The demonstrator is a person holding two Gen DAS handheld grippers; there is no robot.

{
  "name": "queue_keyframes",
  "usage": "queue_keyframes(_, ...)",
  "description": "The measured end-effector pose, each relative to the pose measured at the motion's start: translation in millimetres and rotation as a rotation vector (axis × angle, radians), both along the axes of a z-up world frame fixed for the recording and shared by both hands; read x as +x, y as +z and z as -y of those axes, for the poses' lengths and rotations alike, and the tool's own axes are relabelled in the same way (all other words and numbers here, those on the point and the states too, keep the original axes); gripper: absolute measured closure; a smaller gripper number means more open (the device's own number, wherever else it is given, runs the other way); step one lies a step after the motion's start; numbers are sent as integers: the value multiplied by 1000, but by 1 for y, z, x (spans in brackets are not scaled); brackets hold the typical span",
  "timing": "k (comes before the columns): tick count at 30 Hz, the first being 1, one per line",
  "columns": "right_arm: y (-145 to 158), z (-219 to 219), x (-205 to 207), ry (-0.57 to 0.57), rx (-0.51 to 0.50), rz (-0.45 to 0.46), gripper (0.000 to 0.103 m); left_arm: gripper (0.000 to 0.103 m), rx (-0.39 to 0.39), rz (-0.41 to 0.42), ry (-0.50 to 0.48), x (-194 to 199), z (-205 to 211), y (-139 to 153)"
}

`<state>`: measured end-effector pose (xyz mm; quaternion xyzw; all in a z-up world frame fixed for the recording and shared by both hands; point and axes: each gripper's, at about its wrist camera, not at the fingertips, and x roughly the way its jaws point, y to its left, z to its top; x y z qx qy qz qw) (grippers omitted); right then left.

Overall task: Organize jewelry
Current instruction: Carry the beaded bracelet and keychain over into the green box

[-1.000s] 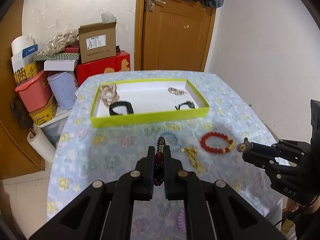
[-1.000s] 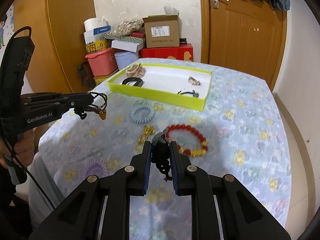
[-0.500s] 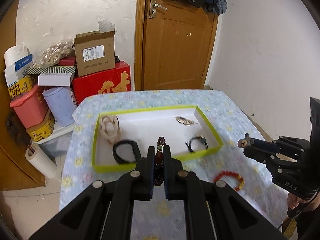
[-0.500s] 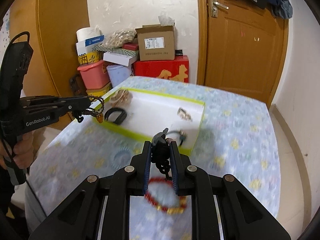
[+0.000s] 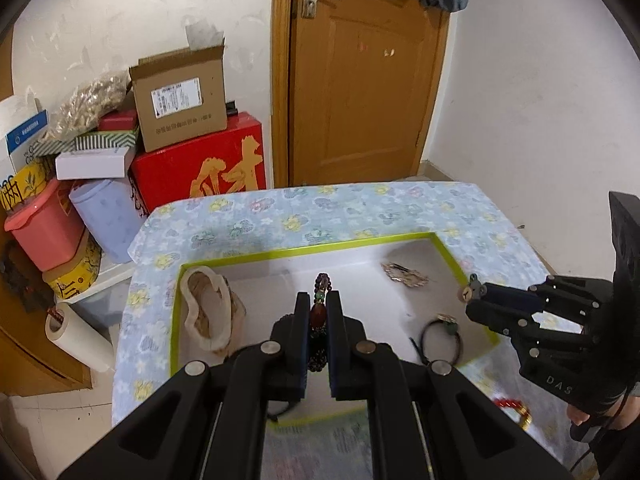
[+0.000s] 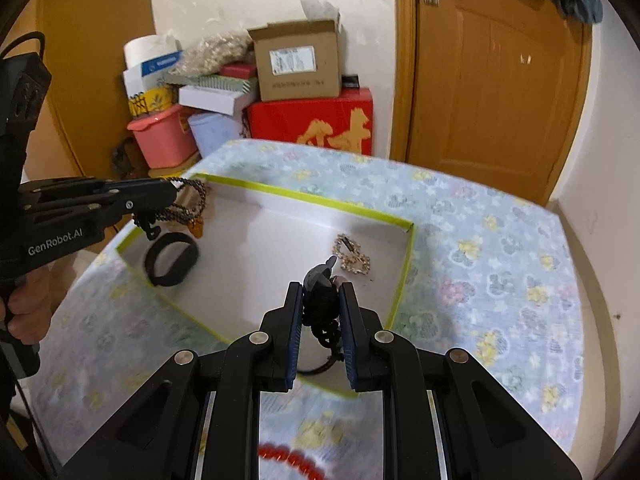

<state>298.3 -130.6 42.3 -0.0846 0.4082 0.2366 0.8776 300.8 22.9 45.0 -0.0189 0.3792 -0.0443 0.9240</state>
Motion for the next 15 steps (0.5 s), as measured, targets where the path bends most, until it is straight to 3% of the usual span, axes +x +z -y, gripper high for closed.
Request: queue_keyframes(15,-34,-7,40,-30,-41,-73,84,95,-3,-115,55,53,-16,-57)
